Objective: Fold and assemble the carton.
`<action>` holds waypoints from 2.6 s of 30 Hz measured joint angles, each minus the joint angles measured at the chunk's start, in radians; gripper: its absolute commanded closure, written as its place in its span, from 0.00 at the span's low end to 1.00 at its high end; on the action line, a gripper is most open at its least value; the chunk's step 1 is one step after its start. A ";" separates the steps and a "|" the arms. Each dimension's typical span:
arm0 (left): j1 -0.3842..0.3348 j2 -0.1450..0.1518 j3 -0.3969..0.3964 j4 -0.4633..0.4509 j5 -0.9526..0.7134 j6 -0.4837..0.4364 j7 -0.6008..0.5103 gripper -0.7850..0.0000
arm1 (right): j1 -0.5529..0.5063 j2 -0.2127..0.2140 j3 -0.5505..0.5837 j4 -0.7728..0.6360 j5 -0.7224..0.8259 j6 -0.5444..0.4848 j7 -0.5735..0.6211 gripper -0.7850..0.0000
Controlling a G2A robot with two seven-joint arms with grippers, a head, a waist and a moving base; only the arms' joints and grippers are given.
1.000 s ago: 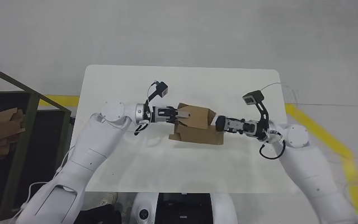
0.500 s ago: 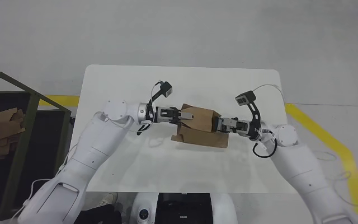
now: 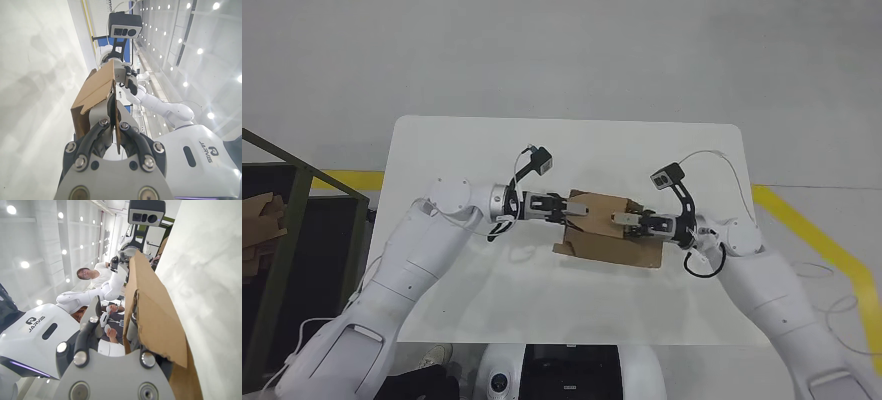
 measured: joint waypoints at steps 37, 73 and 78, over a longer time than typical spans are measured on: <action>0.021 0.010 -0.074 -0.027 -0.173 -0.027 -0.112 0.00 | 0.056 -0.020 -0.024 0.083 -0.104 0.017 0.011 1.00; 0.001 0.003 -0.079 -0.117 -0.126 -0.045 -0.065 0.00 | 0.026 -0.038 0.006 0.000 -0.138 0.027 -0.045 1.00; 0.046 0.015 -0.117 -0.142 -0.116 -0.024 -0.063 0.00 | 0.017 -0.033 0.031 -0.008 -0.138 0.031 -0.043 1.00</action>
